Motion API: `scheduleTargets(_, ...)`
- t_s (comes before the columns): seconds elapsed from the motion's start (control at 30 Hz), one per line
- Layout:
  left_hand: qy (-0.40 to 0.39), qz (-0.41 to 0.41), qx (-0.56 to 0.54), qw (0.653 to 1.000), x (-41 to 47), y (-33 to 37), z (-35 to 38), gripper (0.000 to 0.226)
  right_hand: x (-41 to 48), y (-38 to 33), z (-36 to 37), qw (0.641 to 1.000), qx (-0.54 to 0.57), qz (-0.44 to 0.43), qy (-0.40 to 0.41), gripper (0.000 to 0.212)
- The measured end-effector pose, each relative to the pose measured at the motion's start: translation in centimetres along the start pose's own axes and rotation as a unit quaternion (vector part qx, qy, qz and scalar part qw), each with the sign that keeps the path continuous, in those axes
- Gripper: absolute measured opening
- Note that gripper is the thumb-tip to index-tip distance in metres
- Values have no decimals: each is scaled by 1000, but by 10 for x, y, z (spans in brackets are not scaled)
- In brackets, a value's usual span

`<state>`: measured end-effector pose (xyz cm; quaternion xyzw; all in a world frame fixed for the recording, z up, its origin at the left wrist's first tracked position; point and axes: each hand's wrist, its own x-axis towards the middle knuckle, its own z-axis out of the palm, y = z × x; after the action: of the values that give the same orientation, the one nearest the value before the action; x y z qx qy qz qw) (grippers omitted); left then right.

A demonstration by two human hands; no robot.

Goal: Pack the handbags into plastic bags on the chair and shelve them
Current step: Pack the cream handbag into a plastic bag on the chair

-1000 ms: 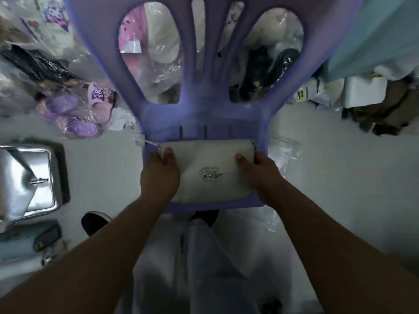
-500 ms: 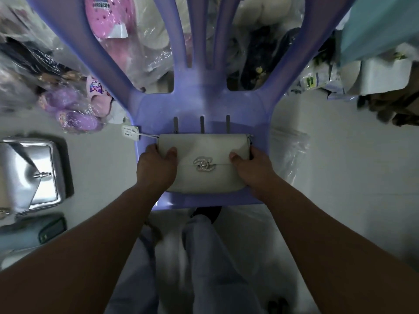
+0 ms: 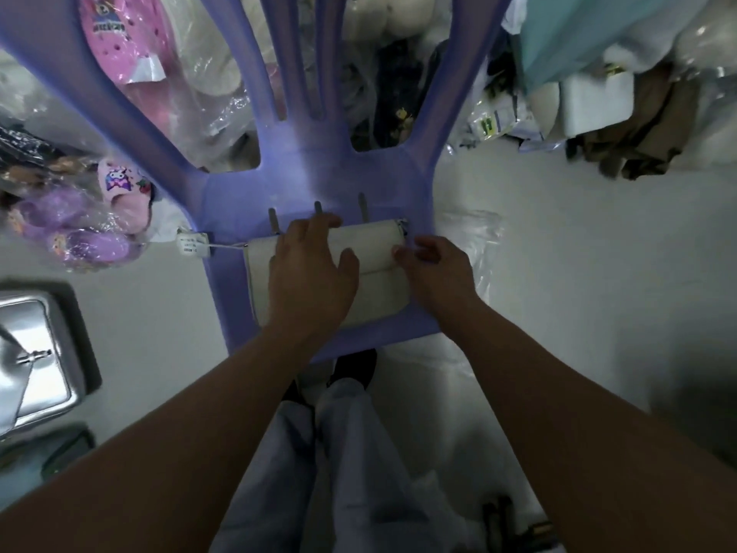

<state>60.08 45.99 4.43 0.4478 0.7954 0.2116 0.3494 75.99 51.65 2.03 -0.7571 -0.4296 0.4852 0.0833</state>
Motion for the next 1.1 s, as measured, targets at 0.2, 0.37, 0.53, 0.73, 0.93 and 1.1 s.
scheduleTargets(0.2, -96, 37, -16, 995, -30, 31, -5, 32, -48, 10, -58, 989, 111, 59, 79, 42)
scheduleTargets(0.37, -126, 60, -25, 990, -51, 56, 9, 28, -72, 37, -91, 974, 144, 106, 135, 42)
scheduleTargets(0.53, -183, 58, -27, 981, -63, 77, 62, 26, -63, 81, -110, 960, 183, 140, 161, 41)
scheduleTargets(0.73, -235, 20, -35, 971, -74, 85, 159, 26, -21, 151, -122, 957, 182, 178, 137, 39)
scheduleTargets(0.93, -268, -15, 20, 963, -59, 50, 278, 26, 58, 232, -112, 968, 153, 174, 99, 36)
scheduleTargets(1.1, -260, -81, 26, 962, -39, 7, 359, 28, 126, 290, -75, 975, 114, 178, 74, 42)
